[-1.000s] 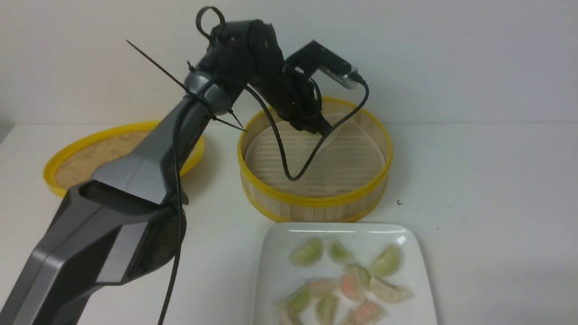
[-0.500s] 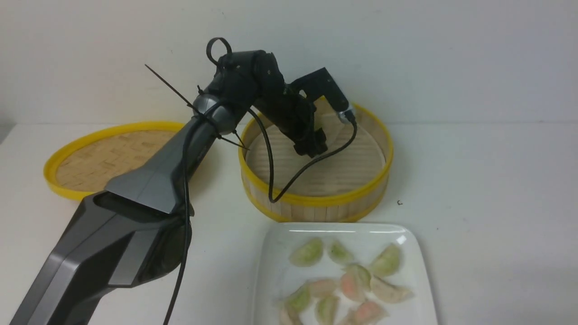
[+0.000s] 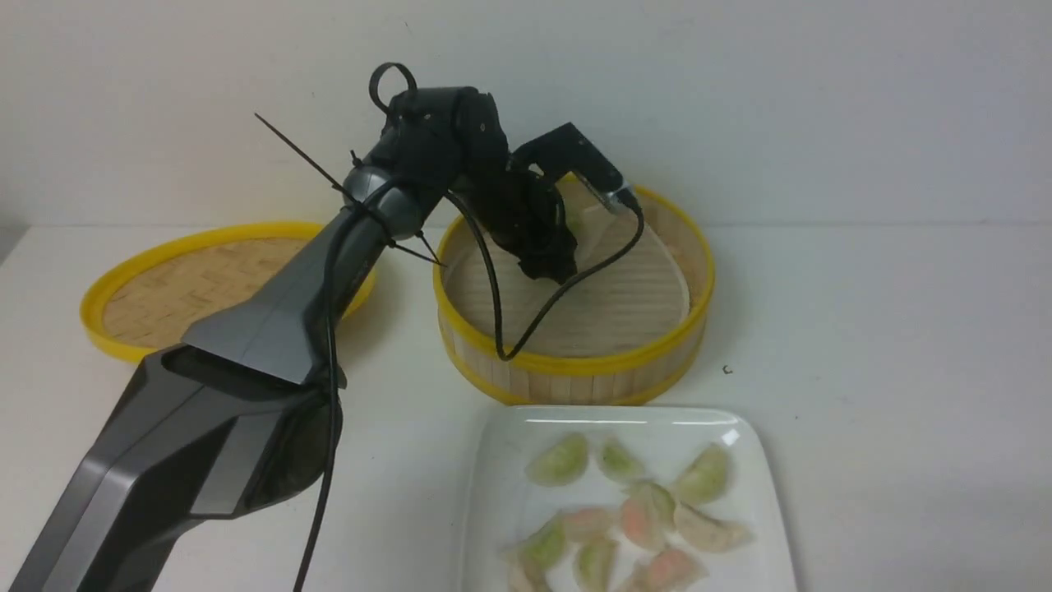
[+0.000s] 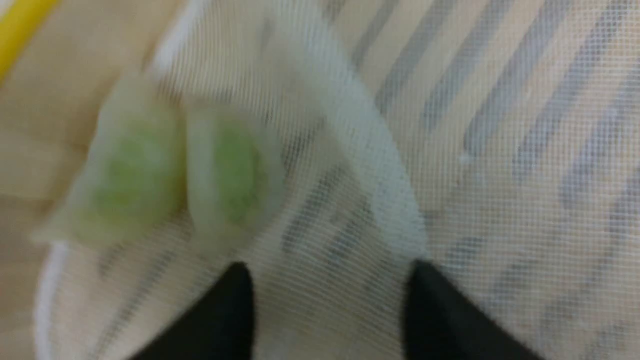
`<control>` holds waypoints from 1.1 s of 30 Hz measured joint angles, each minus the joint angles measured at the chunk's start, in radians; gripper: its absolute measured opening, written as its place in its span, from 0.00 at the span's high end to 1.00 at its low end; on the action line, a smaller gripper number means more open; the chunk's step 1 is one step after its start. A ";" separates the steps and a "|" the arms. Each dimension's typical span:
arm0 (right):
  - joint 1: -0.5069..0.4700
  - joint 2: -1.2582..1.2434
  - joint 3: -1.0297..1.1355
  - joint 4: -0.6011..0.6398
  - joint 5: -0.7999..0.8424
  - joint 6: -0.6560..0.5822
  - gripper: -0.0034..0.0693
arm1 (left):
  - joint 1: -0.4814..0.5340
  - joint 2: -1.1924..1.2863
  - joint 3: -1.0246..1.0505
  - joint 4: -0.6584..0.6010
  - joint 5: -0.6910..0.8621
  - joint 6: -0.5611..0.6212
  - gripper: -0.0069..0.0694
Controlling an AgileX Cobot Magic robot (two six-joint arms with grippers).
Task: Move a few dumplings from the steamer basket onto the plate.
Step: Use the left arm to grab a dumpling from the steamer
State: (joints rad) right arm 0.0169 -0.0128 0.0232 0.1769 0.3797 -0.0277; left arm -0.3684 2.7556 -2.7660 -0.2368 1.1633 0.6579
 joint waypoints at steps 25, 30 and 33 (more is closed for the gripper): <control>0.000 0.000 0.000 0.000 0.001 0.000 0.97 | 0.059 0.033 0.002 -0.294 -0.172 0.241 0.80; 0.000 0.000 0.000 0.000 0.001 0.000 0.97 | 0.059 0.048 0.002 -0.333 -0.184 0.320 0.55; 0.000 0.000 0.000 0.000 0.001 0.000 0.97 | 0.057 0.058 0.001 -0.346 -0.187 0.324 0.41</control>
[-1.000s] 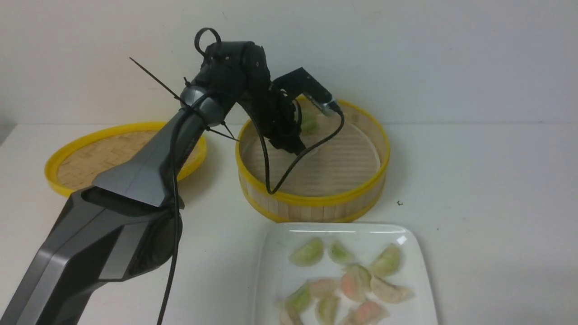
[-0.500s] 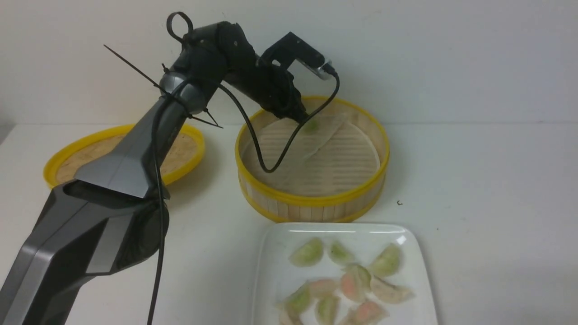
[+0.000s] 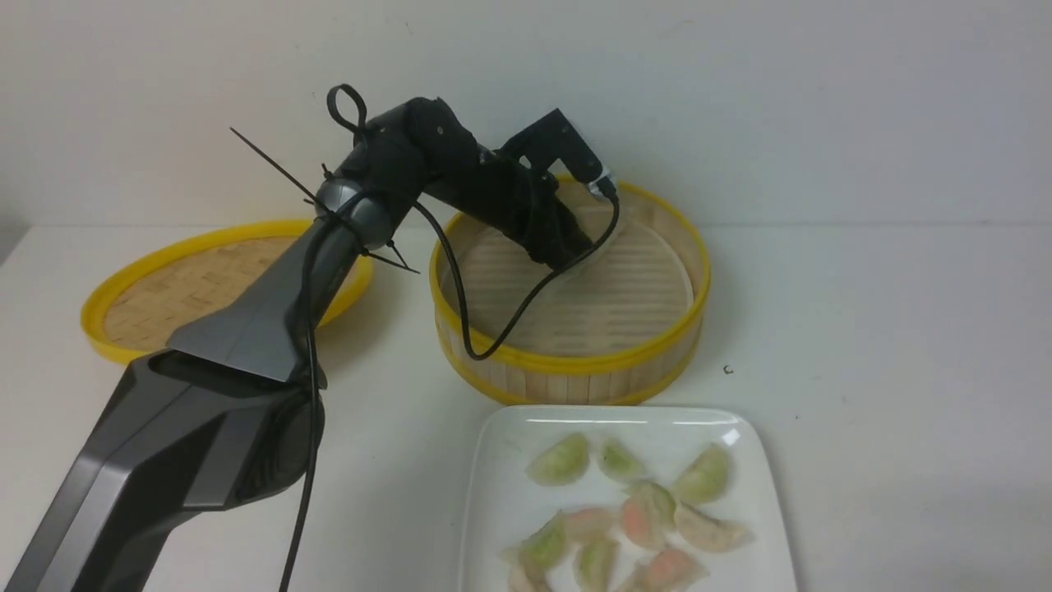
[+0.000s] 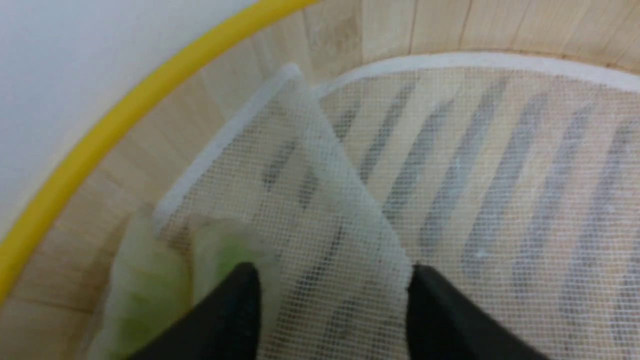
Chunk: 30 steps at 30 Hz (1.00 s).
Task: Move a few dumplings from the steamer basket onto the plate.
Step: Use the left arm to grab a dumpling from the steamer
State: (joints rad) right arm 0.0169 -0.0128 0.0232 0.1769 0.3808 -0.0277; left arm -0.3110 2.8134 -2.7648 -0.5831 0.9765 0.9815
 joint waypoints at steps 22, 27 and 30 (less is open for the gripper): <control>0.000 0.000 0.000 0.000 0.000 0.000 0.97 | 0.001 -0.081 0.001 0.145 0.126 -0.147 0.92; 0.000 0.000 0.000 0.000 0.000 0.000 0.97 | 0.012 -0.122 -0.002 0.151 0.045 -0.156 0.92; 0.000 0.000 0.000 0.000 0.000 0.000 0.97 | 0.012 -0.097 -0.002 0.151 0.008 -0.125 0.90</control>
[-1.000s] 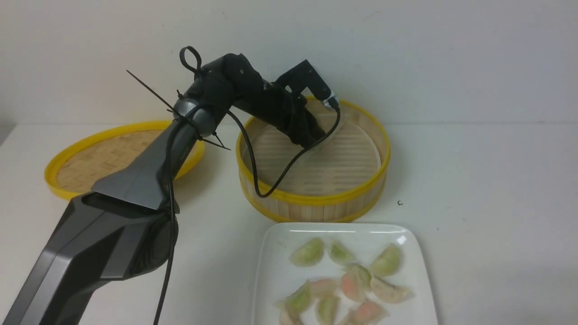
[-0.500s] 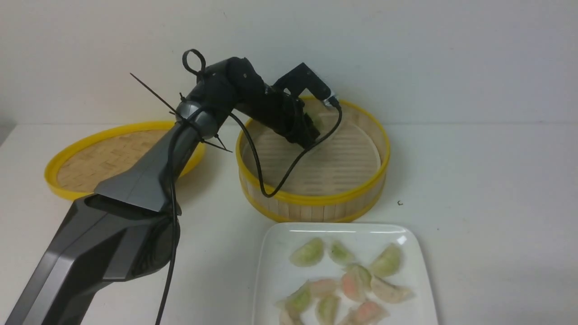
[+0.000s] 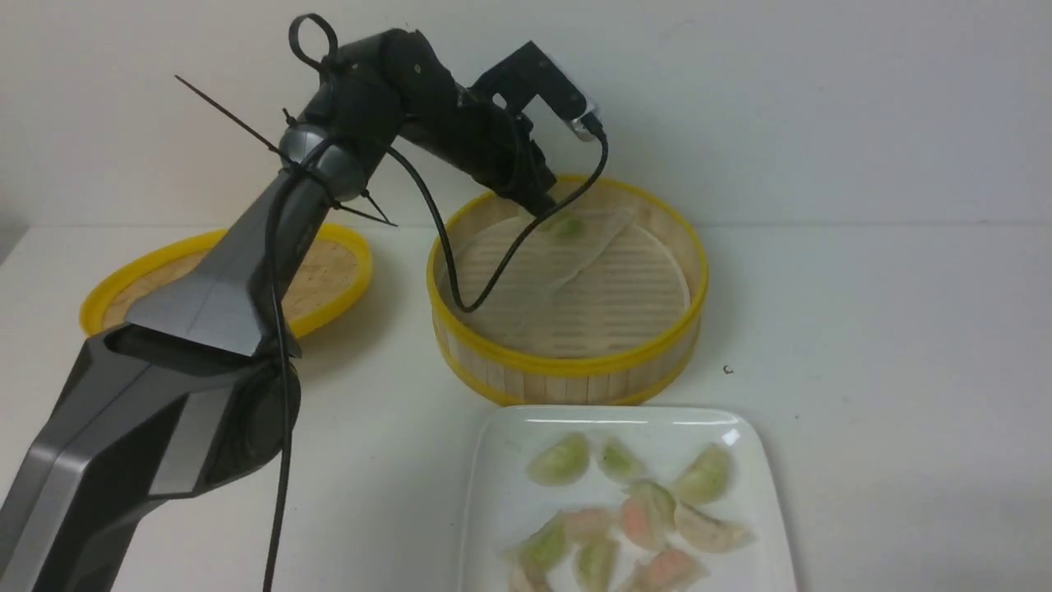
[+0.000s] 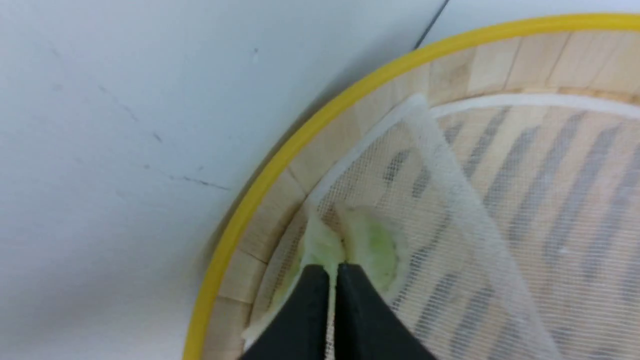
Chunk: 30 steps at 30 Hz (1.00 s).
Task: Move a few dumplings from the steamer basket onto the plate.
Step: Use the left arm to grab a dumpling from the steamer
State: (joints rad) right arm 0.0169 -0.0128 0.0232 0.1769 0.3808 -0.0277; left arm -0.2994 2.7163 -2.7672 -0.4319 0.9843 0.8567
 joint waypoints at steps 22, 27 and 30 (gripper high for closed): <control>0.000 0.000 0.000 0.000 0.000 0.000 0.97 | -0.003 0.114 -0.012 -0.102 -0.076 0.117 0.66; 0.000 0.000 0.000 0.000 0.000 0.000 0.97 | -0.018 0.115 -0.017 -0.084 -0.011 0.126 0.89; 0.000 0.000 0.000 0.000 0.000 0.000 0.97 | -0.021 0.110 -0.017 -0.080 0.056 0.130 0.91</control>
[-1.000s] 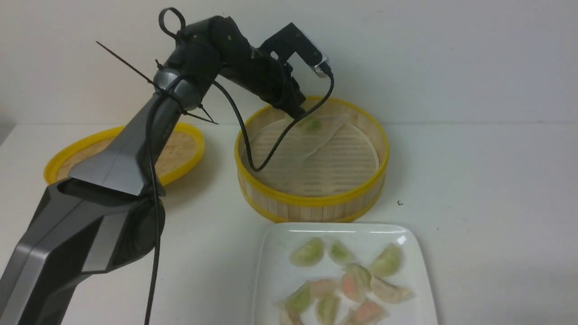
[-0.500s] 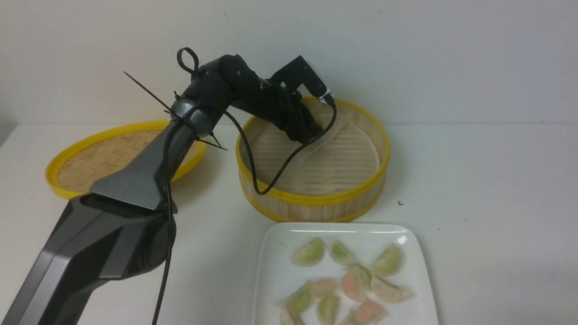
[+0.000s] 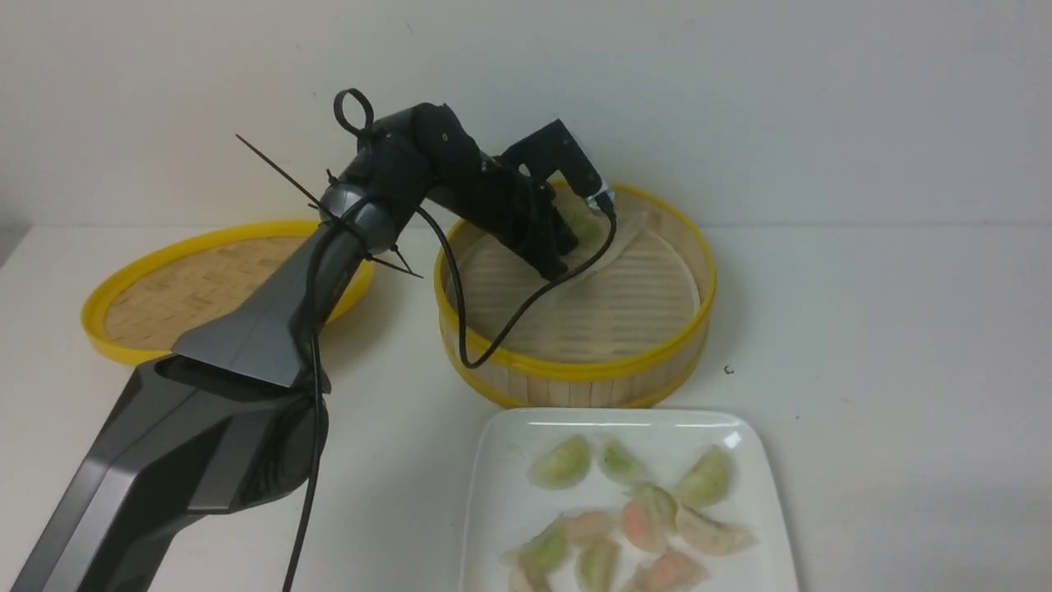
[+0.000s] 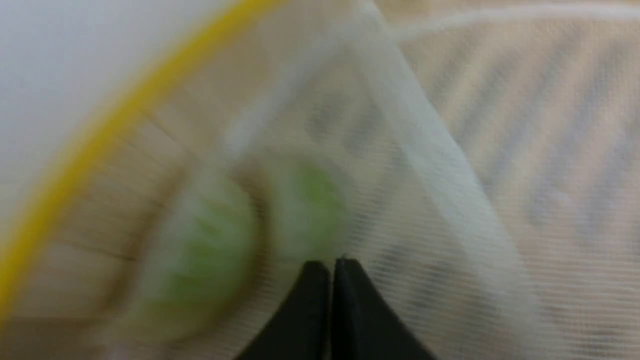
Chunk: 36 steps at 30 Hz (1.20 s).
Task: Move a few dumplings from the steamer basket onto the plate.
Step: Use the left arm to grab a dumpling from the steamer
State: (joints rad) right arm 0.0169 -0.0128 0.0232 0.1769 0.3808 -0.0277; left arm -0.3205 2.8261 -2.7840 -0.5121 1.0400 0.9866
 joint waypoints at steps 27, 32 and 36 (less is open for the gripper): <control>0.000 0.000 0.000 -0.001 0.000 0.000 0.97 | -0.009 -0.034 0.017 0.029 -0.160 0.029 0.36; 0.000 0.000 0.000 -0.001 0.000 0.000 0.97 | -0.011 -0.016 0.019 0.078 -0.155 0.017 0.24; 0.000 0.000 0.000 -0.001 0.000 0.000 0.97 | -0.010 -0.014 0.018 0.080 -0.145 0.008 0.26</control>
State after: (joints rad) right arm 0.0169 -0.0128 0.0232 0.1756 0.3808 -0.0277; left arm -0.3300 2.8120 -2.7663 -0.4325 0.8954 0.9944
